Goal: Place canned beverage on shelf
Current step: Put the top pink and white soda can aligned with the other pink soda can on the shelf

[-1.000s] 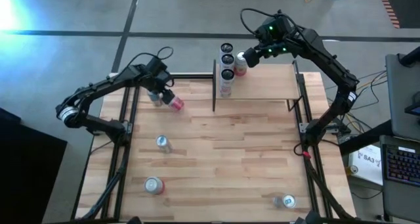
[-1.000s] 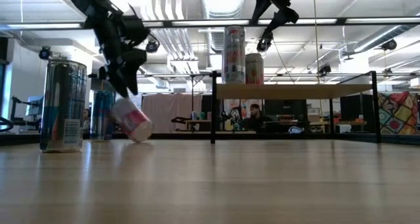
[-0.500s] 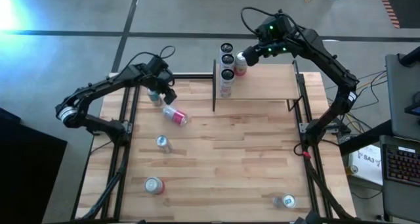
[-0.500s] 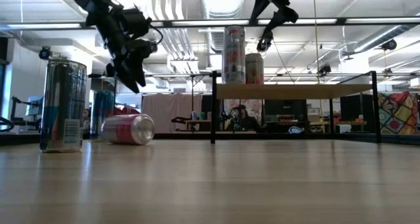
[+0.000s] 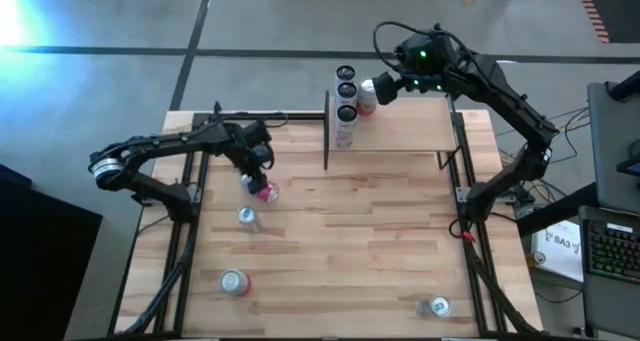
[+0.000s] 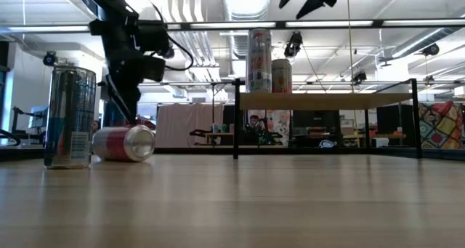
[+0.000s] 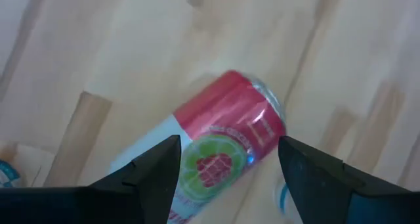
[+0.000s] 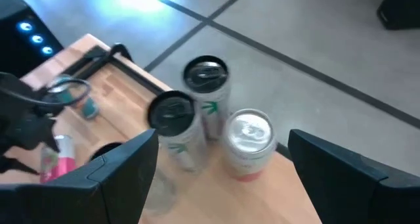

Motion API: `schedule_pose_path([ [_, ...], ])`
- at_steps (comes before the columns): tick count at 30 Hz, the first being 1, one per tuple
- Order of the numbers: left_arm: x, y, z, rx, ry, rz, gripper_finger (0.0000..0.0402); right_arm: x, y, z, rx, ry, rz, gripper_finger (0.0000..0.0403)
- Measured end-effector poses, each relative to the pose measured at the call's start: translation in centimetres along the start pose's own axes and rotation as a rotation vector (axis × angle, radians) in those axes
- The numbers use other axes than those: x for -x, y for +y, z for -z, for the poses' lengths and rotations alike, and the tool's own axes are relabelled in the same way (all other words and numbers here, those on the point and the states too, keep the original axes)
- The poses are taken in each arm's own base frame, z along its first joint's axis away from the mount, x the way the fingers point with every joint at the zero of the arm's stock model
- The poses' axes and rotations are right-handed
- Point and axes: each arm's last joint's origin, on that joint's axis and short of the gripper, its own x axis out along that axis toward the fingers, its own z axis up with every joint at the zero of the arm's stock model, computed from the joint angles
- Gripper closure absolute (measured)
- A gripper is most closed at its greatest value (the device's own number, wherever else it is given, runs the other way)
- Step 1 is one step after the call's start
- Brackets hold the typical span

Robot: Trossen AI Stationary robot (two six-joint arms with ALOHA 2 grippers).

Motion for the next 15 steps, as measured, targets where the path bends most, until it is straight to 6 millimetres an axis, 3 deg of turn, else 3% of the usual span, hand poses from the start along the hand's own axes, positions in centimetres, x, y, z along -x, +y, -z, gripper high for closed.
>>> schedule_pose_path([
  [8,0.9,-0.5,0.8,-0.326,0.106,0.021,0.0164,0.9,1.0,0.3,0.005,-0.004,-0.043,0.0074],
  [15,-0.9,-0.3,2.3,-0.542,0.186,0.039,0.0148,1.0,2.0,0.9,0.037,0.032,-0.074,0.0074],
])
